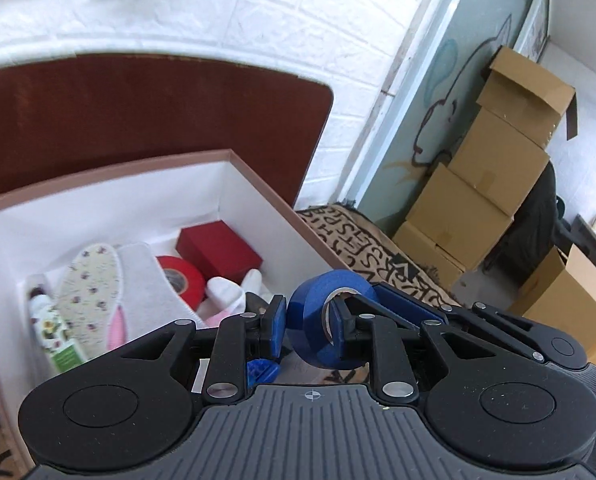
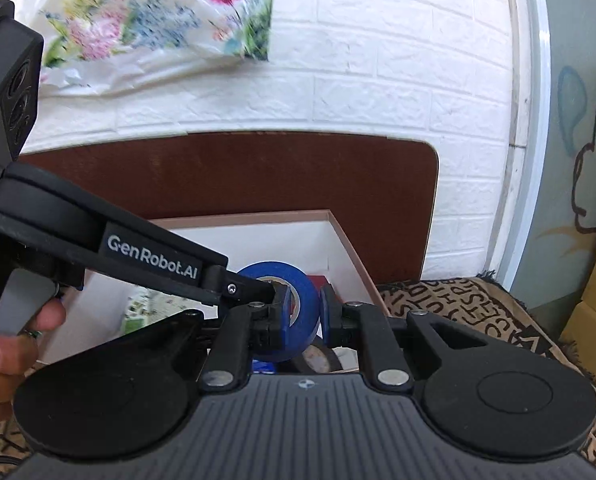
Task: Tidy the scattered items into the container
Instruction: 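Lift the blue tape roll with the right gripper and carry it over the box, then open the right gripper to drop the blue tape roll into the box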
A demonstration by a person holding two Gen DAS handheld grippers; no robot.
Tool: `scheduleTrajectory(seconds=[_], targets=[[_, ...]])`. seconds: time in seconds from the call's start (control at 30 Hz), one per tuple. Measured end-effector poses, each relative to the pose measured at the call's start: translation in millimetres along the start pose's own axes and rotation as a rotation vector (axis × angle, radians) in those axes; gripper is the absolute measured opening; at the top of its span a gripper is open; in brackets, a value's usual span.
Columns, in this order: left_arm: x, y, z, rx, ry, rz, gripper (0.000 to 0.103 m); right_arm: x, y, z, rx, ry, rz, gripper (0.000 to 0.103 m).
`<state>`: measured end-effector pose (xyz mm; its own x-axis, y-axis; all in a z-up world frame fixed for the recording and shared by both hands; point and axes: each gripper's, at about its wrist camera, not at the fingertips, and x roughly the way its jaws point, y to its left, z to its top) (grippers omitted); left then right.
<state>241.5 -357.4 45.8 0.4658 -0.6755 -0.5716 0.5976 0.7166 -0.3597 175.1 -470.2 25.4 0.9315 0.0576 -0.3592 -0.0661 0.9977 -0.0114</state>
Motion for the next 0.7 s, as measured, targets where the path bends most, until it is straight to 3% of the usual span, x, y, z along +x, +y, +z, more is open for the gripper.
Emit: scheduleTrajectory(seconds=[0.33, 0.4, 0.43, 0.47, 0.5, 0.57, 0.7], targets=[[46.5, 16.0, 6.0, -0.049, 0.04, 0.005, 0.039, 40.9, -17.8, -5.2, -0.016, 0.046, -0.004, 0.018], [51.5, 17.0, 8.6, -0.059, 0.045, 0.015, 0.05, 46.6, -18.5, -5.2, -0.024, 0.05, -0.015, 0.019], [53.1, 17.7, 9.5, -0.066, 0.05, 0.026, 0.068, 48.6, -18.1, -5.1, -0.03, 0.05, -0.038, 0.021], [52.7, 18.9, 9.4, -0.072, 0.049, 0.041, 0.081, 49.4, -17.9, -4.7, -0.037, 0.048, -0.068, 0.031], [50.4, 20.6, 9.2, -0.073, 0.034, 0.052, 0.083, 48.4, -18.2, -4.4, -0.041, 0.041, -0.093, 0.046], [43.4, 24.1, 8.1, -0.062, 0.004, 0.054, 0.088, 43.3, -20.2, -3.7, -0.042, 0.019, -0.124, 0.065], [32.5, 25.2, 6.9, -0.053, -0.021, 0.063, 0.094, 32.5, -20.0, -3.8, -0.043, 0.005, -0.138, 0.075]])
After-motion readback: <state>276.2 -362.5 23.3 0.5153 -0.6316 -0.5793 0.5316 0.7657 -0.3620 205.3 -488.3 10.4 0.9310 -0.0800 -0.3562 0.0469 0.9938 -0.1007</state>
